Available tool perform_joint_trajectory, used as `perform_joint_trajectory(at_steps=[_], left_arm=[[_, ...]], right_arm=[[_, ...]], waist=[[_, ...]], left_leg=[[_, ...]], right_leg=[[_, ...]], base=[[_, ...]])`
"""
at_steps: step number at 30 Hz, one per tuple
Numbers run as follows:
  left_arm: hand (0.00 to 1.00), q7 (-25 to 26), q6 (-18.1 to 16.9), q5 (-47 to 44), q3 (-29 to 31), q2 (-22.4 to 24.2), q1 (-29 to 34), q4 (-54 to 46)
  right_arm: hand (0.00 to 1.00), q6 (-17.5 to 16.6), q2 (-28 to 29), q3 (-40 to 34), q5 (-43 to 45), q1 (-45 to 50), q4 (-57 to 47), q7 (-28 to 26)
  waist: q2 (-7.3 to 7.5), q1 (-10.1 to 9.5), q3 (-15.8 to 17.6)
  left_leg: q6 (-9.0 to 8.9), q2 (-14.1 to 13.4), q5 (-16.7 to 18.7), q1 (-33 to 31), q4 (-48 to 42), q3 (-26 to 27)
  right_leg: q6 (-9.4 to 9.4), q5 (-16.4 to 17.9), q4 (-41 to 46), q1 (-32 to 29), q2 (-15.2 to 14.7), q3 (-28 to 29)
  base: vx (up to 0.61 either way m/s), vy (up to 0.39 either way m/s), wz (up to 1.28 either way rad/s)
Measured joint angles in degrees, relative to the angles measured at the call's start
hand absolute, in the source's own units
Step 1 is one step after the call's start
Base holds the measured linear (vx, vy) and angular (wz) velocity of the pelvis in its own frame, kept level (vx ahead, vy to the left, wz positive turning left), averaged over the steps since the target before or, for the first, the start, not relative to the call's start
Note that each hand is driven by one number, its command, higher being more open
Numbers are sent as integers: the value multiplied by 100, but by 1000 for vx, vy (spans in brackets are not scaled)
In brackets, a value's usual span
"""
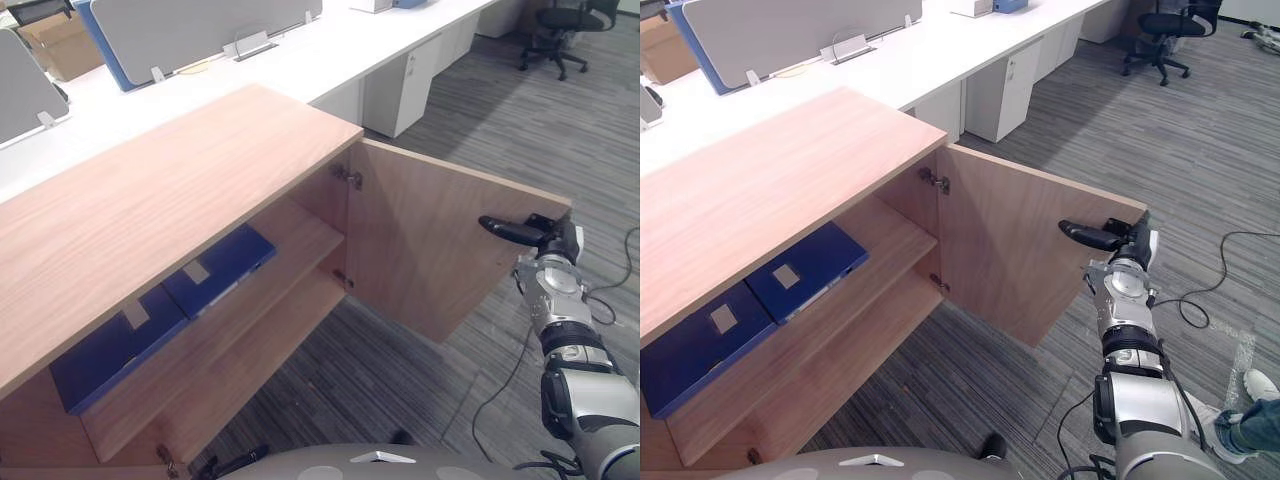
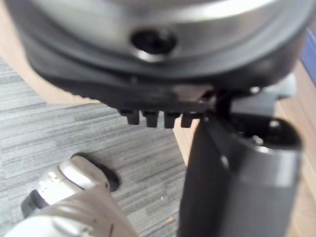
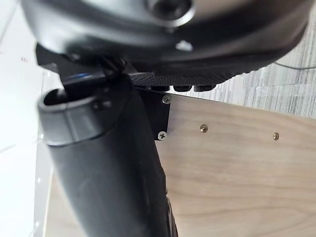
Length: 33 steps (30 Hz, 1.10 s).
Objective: Walk over to the cabinet, pick up the folder, carry it to the office cabinet, place the folder inside the office cabinet, then close the office cabinet door
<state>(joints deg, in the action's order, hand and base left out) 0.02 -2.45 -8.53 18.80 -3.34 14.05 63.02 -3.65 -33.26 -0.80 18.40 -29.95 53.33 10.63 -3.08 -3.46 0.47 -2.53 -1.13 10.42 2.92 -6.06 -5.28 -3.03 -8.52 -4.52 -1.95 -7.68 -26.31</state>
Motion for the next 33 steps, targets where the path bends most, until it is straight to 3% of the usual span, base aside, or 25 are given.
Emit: perform_joint_trajectory(at_steps=[2,3,4,5,7,12,16,19,25,33], left_arm=[[100,-43,2,10,0,-4,1,0],[100,-98,2,9,1,-22,2,0],[100,-157,1,15,2,-69,12,4],[100,-197,2,30,3,-100,38,8],[100,-397,-8,250,10,-245,39,3],[100,-673,-82,471,12,-293,-64,-1],[100,-775,-99,474,16,-287,-77,-1],[100,-779,-111,492,96,-289,-57,1],[100,-770,-111,493,244,-375,-47,14],[100,-767,-113,490,233,-306,-93,55]], right_arm=[[100,55,-690,1130,-11,373,-528,-332],[100,61,-1252,1674,-16,736,-1108,-766],[100,62,-1690,2016,-2,1094,-1727,-1147],[100,63,-1841,2101,10,1272,-2037,-1382],[100,80,-2152,2474,80,1754,-2905,-2353],[100,308,-2133,3630,542,2407,-4193,-3914],[100,345,-1724,4240,790,2488,-4796,-4709],[100,361,-1637,4320,1127,2529,-5008,-4962],[100,434,-1422,4277,1234,2529,-4903,-4780],[100,430,-452,4243,1113,2639,-4396,-4625]], waist=[[-20,61,7],[-30,76,7],[-28,96,7],[-24,115,5],[14,296,-10],[31,244,-39],[52,129,-84],[103,-53,-165],[409,-113,-272],[334,-210,-217]], left_leg=[[-60,-56,39,-39,-23,24],[-73,-110,49,-57,-48,78],[-118,-202,77,-54,-71,160],[-130,-256,83,-49,-85,199],[-203,-406,95,-41,-95,248],[-318,-589,19,-46,-62,354],[-353,-629,-47,-33,68,349],[-345,-590,-62,-22,133,350],[-331,-529,-63,-11,146,399],[-304,-440,-68,65,132,377]], right_leg=[[4,28,0,-39,52,12],[28,44,0,-77,115,60],[60,67,0,-97,213,121],[81,81,1,-101,265,145],[166,141,1,-123,433,161],[292,222,1,-172,644,231],[351,218,2,-177,669,175],[373,187,2,-173,622,147],[321,115,1,-174,529,187],[307,71,0,-105,470,216]], base=[[-52,-46,-10],[-17,-58,-30],[-2,-66,-34],[21,-85,-31],[28,-102,-20],[14,-52,-8],[25,50,11],[14,143,10],[-7,126,-1],[-20,91,-2]])
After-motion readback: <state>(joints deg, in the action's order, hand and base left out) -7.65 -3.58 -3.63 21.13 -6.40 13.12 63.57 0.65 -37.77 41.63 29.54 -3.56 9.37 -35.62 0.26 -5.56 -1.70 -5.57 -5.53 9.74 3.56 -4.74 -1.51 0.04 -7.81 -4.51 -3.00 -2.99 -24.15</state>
